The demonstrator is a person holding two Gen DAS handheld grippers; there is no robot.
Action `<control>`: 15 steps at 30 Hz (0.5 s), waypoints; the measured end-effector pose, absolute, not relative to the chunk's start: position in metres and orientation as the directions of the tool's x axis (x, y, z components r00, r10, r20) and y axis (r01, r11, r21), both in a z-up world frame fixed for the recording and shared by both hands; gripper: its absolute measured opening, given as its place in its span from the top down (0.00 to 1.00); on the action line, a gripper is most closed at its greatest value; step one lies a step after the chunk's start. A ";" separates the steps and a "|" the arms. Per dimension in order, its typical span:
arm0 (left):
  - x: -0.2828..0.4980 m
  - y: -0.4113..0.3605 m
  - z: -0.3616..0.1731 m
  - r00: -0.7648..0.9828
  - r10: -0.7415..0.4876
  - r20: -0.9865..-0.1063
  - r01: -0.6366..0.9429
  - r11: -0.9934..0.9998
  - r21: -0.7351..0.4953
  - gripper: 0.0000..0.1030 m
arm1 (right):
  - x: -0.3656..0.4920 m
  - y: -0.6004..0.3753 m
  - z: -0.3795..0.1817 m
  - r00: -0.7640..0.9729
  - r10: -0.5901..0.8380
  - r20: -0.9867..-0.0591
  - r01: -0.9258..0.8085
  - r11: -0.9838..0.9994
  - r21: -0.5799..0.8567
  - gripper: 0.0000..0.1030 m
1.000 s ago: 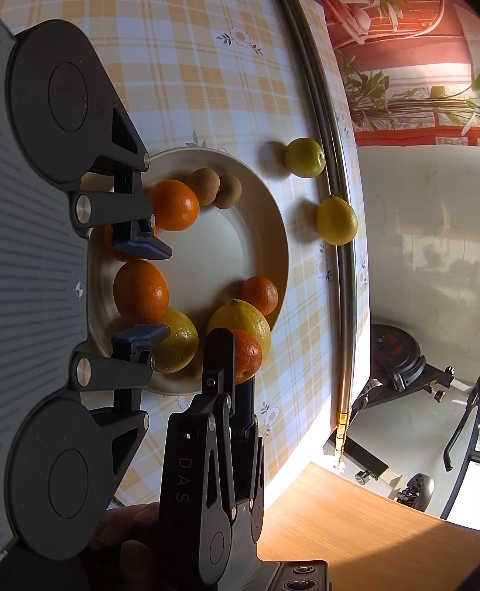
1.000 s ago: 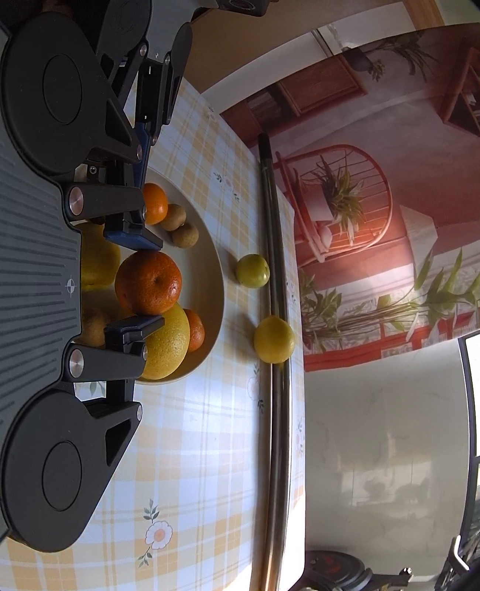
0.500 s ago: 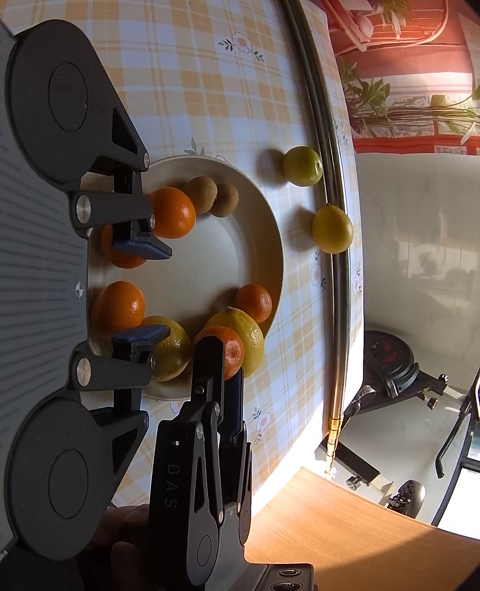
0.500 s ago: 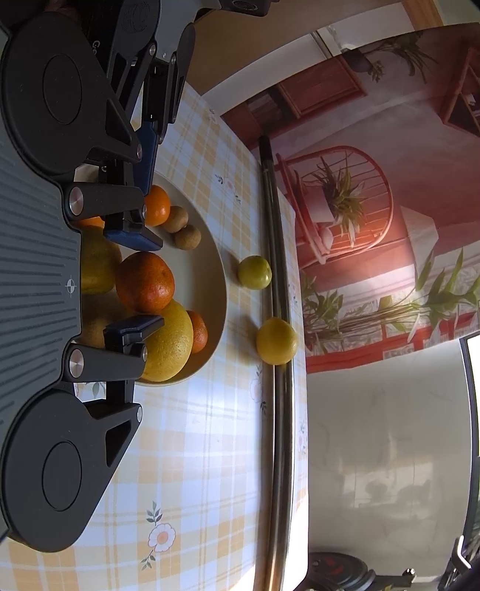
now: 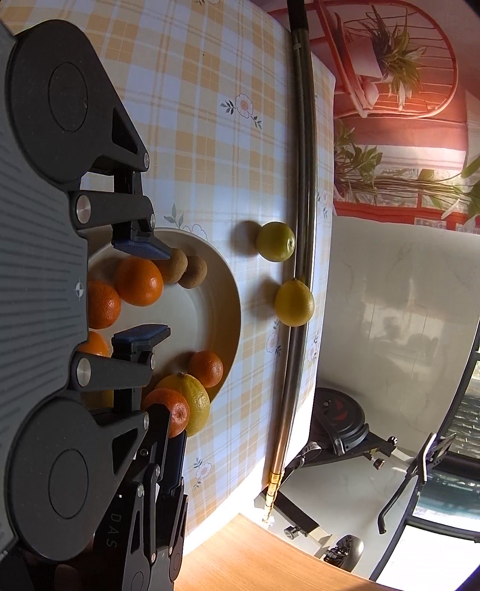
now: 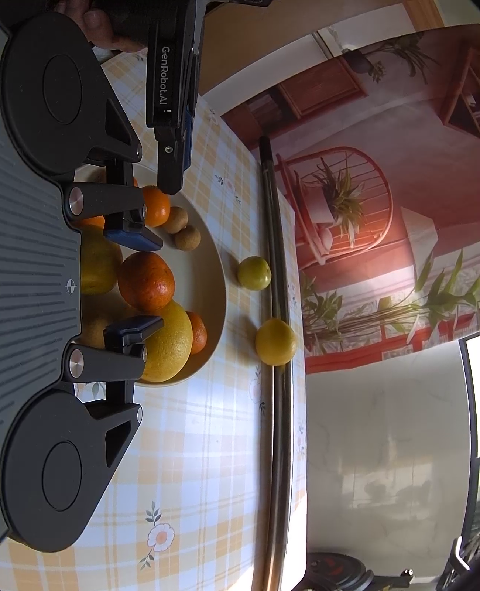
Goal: Organize fruits
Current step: 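Carry both mandarins over the white plate and open both tools to release them, then move left tool to a green apple and close on it while right tool approaches a lemon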
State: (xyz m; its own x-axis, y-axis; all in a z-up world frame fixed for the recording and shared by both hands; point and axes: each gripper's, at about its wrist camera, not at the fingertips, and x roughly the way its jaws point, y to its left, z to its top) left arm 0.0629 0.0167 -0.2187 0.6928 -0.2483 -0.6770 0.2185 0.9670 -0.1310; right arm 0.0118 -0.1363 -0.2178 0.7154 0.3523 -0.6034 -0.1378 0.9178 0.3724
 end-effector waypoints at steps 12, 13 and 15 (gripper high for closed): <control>0.062 0.022 -0.218 0.711 -0.183 -0.679 0.152 0.983 -0.106 0.61 | 0.012 -0.137 -0.218 0.713 0.357 -0.604 -0.142 0.916 0.375 0.65; 0.063 0.022 -0.218 0.711 -0.181 -0.679 0.149 0.983 -0.106 0.61 | 0.012 -0.137 -0.218 0.713 0.357 -0.604 -0.142 0.916 0.375 0.65; 0.063 0.022 -0.218 0.713 -0.177 -0.679 0.144 0.984 -0.105 0.61 | 0.012 -0.137 -0.218 0.713 0.357 -0.604 -0.142 0.916 0.374 0.65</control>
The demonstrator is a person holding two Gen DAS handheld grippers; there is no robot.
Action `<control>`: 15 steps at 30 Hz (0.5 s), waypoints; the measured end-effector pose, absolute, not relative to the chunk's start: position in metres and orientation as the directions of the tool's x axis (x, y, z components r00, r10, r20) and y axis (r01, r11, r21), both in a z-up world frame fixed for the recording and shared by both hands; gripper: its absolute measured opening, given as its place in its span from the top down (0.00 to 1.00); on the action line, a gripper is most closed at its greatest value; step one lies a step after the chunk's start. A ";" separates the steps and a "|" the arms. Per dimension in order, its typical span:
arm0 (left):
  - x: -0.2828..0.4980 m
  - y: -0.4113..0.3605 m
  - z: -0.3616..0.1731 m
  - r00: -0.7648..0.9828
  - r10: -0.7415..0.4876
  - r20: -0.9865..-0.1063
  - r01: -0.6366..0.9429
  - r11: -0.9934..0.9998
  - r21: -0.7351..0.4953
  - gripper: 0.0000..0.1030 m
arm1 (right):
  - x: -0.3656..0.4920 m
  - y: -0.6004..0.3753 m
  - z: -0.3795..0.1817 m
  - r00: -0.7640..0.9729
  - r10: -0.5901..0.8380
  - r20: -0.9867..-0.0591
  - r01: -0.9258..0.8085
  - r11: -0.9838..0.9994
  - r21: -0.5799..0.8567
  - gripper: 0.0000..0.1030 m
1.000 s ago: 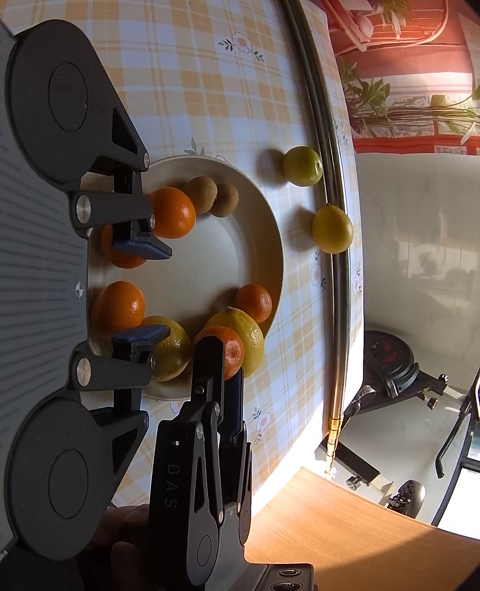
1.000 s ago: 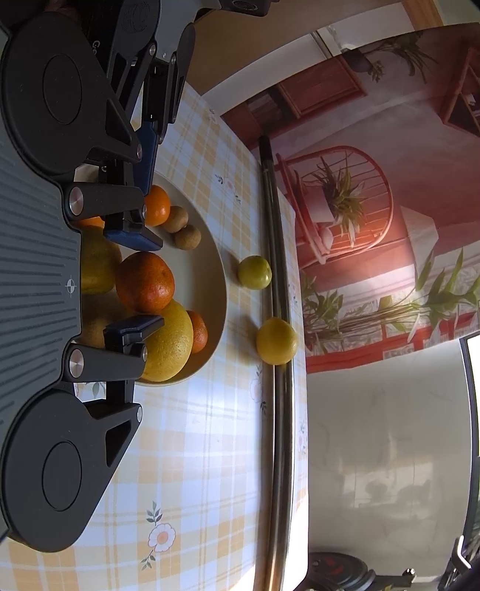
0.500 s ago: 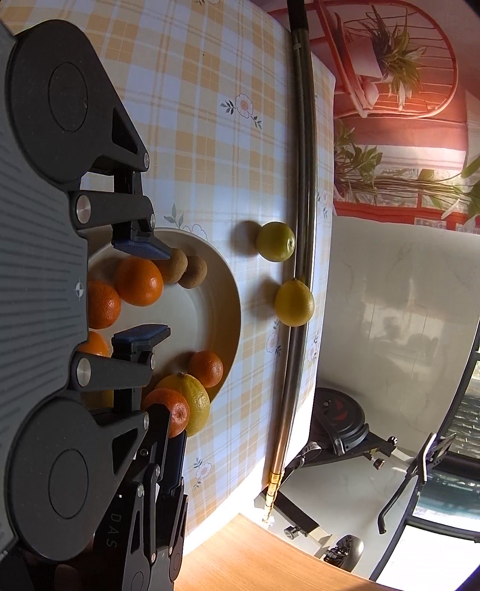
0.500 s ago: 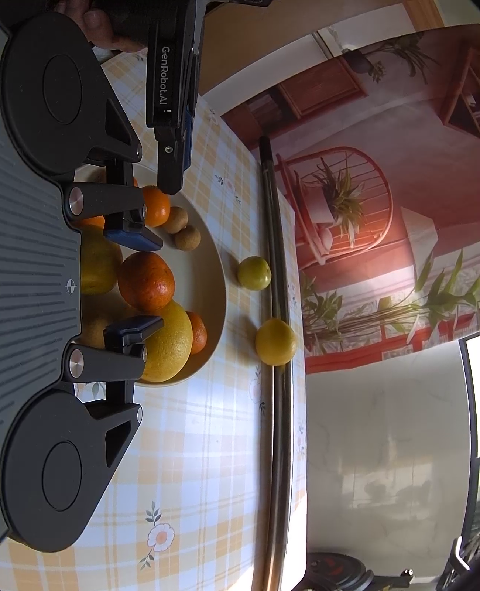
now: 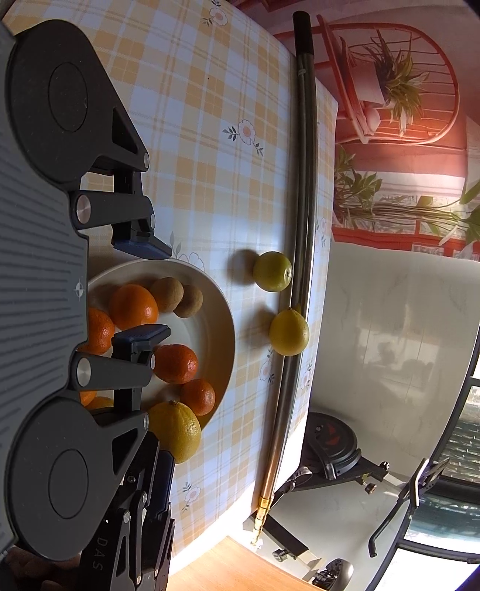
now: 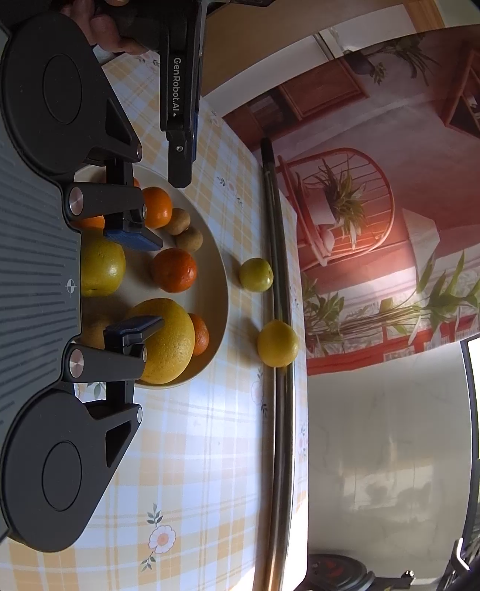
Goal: Organize fruits
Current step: 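Move left tool to a green apple and close on it while right tool approaches a lemon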
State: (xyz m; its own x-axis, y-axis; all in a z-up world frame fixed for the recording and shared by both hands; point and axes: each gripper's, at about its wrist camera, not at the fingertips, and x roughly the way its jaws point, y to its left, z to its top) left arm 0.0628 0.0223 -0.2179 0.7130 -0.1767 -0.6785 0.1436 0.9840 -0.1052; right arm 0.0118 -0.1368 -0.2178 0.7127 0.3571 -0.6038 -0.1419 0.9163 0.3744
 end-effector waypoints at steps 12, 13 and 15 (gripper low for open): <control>0.070 0.033 -0.207 0.736 -0.161 -0.658 0.109 0.987 -0.120 0.61 | 0.016 -0.156 -0.207 0.762 0.300 -0.574 -0.098 0.930 0.355 0.65; 0.072 0.036 -0.203 0.741 -0.159 -0.652 0.102 0.987 -0.125 0.61 | 0.019 -0.160 -0.205 0.769 0.293 -0.569 -0.091 0.930 0.356 0.65; 0.076 0.041 -0.196 0.754 -0.153 -0.639 0.089 0.987 -0.131 0.61 | 0.024 -0.170 -0.198 0.785 0.275 -0.555 -0.076 0.932 0.354 0.65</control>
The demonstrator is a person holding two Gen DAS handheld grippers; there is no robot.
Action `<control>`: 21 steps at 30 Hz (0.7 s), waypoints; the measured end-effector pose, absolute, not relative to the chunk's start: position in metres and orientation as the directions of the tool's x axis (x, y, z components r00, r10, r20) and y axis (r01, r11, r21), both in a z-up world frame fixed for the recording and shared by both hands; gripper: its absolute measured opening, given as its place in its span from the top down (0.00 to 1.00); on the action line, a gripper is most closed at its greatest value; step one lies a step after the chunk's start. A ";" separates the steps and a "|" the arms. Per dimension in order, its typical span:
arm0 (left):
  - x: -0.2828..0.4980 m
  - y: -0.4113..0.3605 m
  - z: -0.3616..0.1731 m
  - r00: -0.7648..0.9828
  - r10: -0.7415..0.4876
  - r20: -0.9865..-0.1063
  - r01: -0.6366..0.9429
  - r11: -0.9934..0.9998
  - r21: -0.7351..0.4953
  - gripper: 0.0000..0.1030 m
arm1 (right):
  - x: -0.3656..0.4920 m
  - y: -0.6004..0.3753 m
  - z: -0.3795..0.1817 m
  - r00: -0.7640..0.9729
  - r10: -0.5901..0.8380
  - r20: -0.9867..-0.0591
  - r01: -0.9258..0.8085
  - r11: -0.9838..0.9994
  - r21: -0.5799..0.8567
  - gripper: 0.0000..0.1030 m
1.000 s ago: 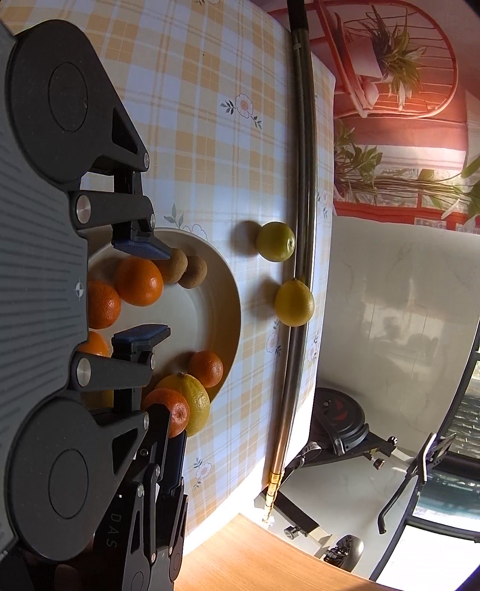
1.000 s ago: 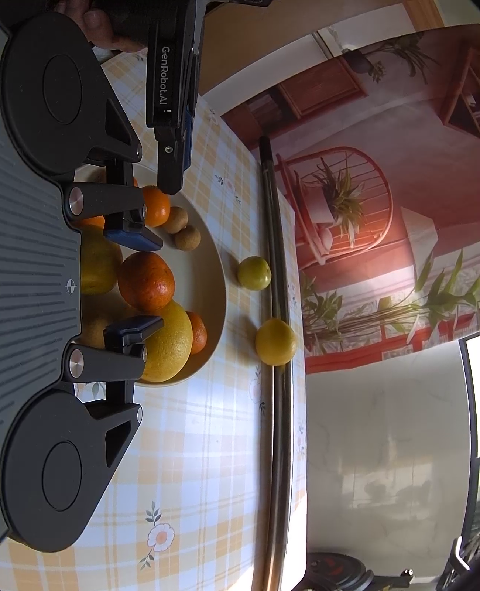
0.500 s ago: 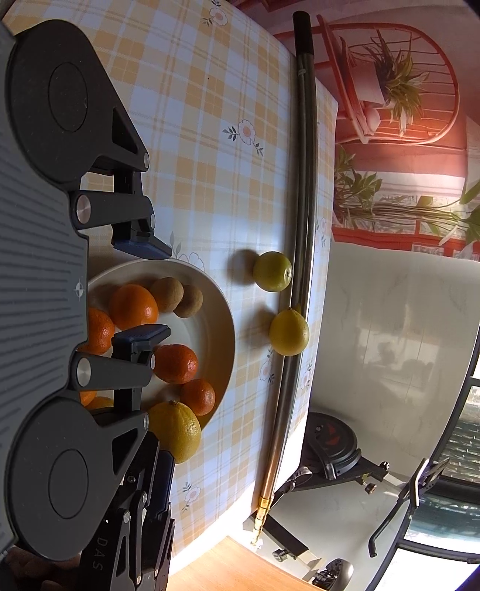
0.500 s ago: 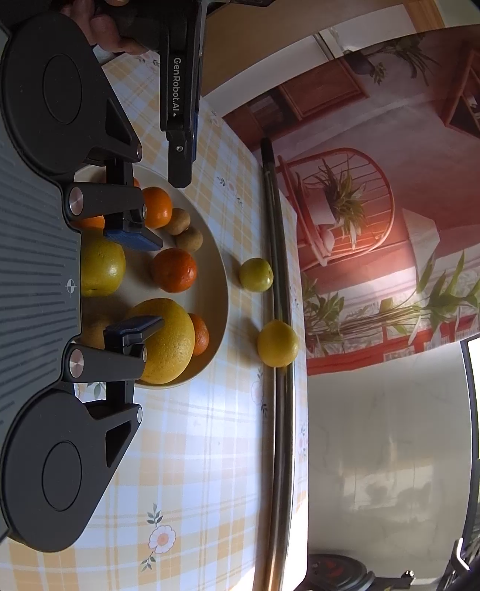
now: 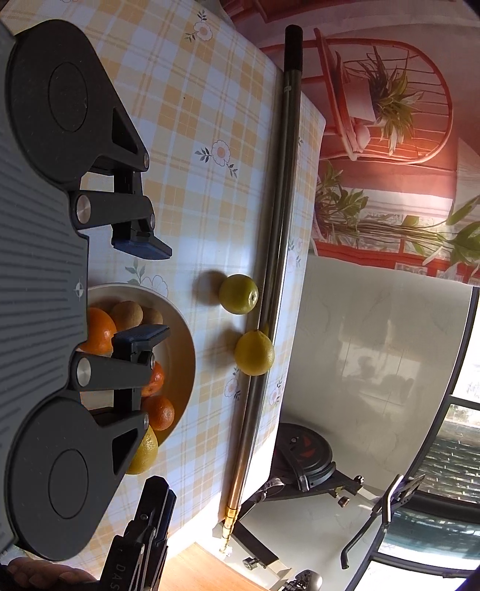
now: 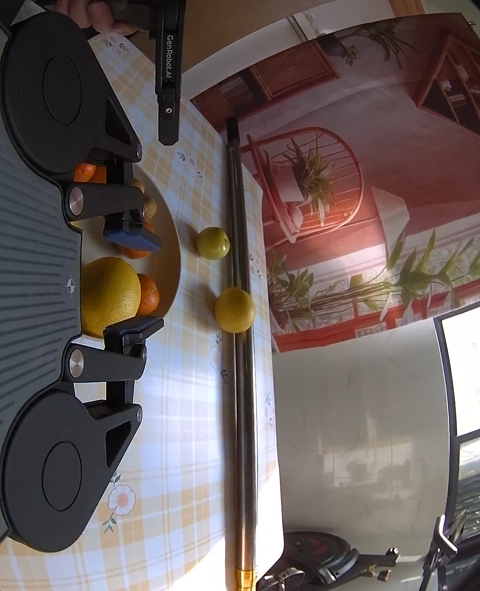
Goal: Organize fruits
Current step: 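Move left tool to a green apple and close on it while right tool approaches a lemon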
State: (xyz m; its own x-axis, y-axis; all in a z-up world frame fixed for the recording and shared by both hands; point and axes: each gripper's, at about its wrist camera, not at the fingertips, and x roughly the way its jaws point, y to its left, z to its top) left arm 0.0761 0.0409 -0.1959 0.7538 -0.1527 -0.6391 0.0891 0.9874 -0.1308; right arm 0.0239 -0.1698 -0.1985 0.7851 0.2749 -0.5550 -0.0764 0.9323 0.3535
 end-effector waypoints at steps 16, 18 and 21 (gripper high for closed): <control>0.114 0.077 -0.134 0.838 -0.076 -0.541 0.026 0.995 -0.100 0.61 | 0.070 -0.209 -0.167 0.858 0.183 -0.480 -0.053 0.961 0.273 0.65; 0.118 0.078 -0.132 0.836 -0.077 -0.544 0.026 0.995 -0.101 0.61 | 0.076 -0.207 -0.169 0.857 0.183 -0.482 -0.059 0.963 0.262 0.65; 0.123 0.079 -0.137 0.827 -0.086 -0.556 0.037 0.994 -0.099 0.61 | 0.083 -0.205 -0.175 0.853 0.189 -0.487 -0.066 0.964 0.259 0.65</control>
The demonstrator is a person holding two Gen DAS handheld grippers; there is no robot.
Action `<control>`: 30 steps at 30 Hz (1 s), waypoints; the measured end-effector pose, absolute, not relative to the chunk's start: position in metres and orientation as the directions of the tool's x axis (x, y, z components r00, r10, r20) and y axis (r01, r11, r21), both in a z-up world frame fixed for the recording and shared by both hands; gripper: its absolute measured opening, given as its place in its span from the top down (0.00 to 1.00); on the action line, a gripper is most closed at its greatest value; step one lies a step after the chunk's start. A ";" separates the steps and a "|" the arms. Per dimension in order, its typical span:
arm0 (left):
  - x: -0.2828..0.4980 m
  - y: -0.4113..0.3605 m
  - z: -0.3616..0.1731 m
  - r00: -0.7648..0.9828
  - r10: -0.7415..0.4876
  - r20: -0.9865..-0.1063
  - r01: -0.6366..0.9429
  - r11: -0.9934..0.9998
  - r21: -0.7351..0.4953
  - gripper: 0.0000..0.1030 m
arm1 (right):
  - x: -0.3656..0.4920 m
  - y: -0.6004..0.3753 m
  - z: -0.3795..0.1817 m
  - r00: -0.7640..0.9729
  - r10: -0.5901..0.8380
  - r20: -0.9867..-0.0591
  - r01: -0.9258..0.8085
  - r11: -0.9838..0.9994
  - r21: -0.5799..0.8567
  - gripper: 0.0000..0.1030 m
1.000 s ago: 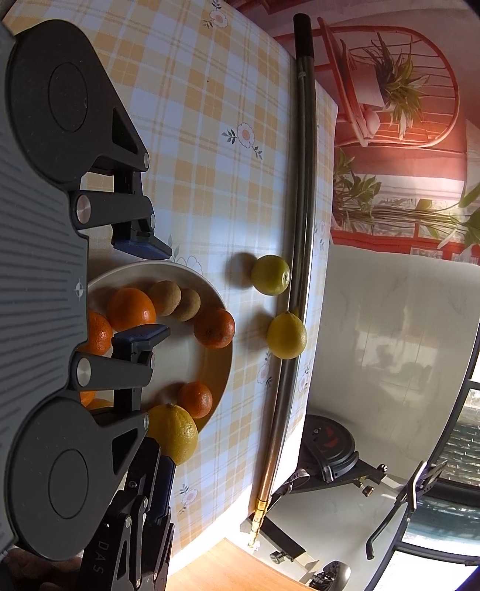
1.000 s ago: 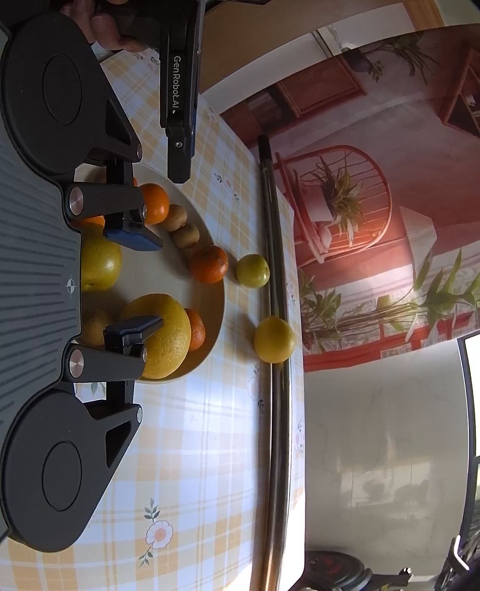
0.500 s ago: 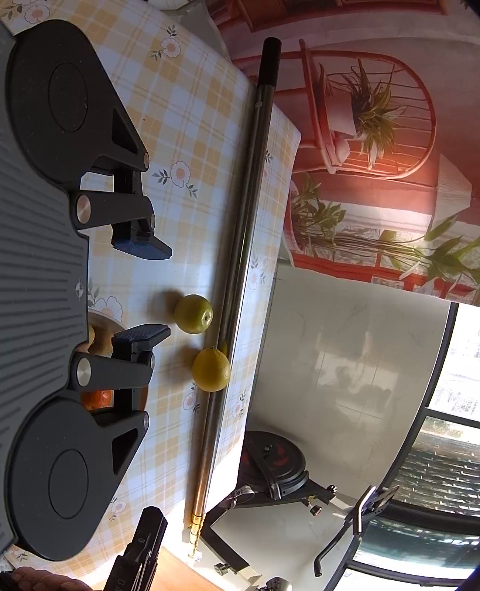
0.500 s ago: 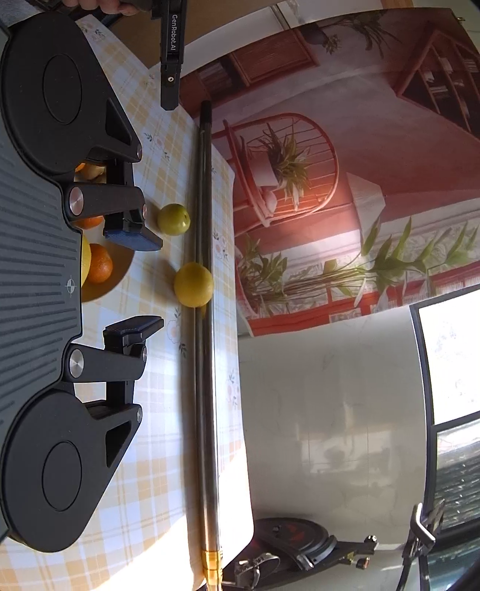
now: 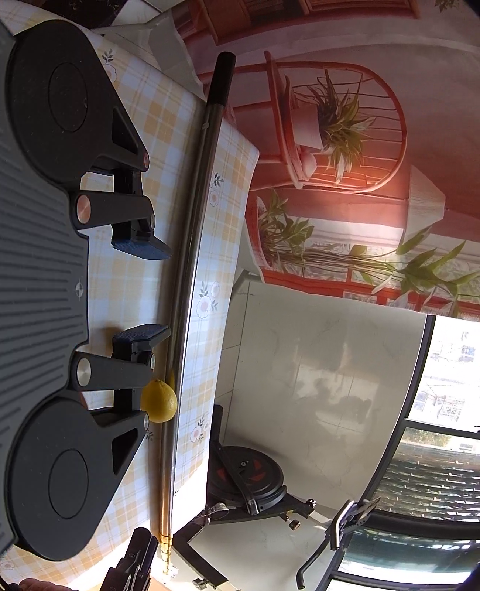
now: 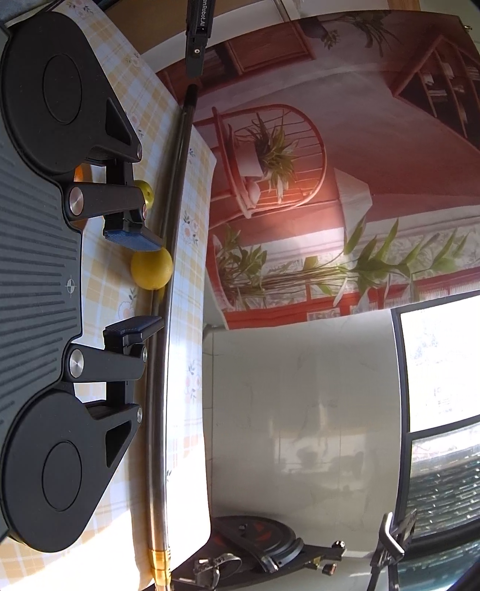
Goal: Organize fruits
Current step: 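Move left tool to a green apple and close on it while right tool approaches a lemon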
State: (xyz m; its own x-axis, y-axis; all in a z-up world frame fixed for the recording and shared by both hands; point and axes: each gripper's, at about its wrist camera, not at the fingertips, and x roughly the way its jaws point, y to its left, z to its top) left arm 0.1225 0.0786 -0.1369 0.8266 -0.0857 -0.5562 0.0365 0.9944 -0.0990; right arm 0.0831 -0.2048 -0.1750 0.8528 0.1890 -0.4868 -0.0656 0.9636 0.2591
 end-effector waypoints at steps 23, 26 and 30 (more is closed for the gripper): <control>0.217 0.024 -0.213 0.700 -0.221 -0.679 0.223 0.971 -0.086 0.52 | 0.127 -0.209 -0.208 0.818 0.212 -0.534 -0.047 0.951 0.306 0.65; 0.226 0.016 -0.225 0.685 -0.203 -0.700 0.243 0.969 -0.044 0.52 | 0.132 -0.210 -0.211 0.812 0.212 -0.544 -0.044 0.951 0.305 0.65; 0.234 0.011 -0.237 0.665 -0.188 -0.723 0.253 0.967 -0.018 0.52 | 0.135 -0.210 -0.216 0.804 0.213 -0.555 -0.041 0.951 0.305 0.65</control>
State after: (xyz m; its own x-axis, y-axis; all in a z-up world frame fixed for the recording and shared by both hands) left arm 0.2342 0.0112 -0.2374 0.6652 -0.1881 -0.7226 0.2534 0.9672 -0.0184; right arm 0.1355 -0.2104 -0.2155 0.8039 0.2131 -0.5553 -0.0412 0.9514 0.3053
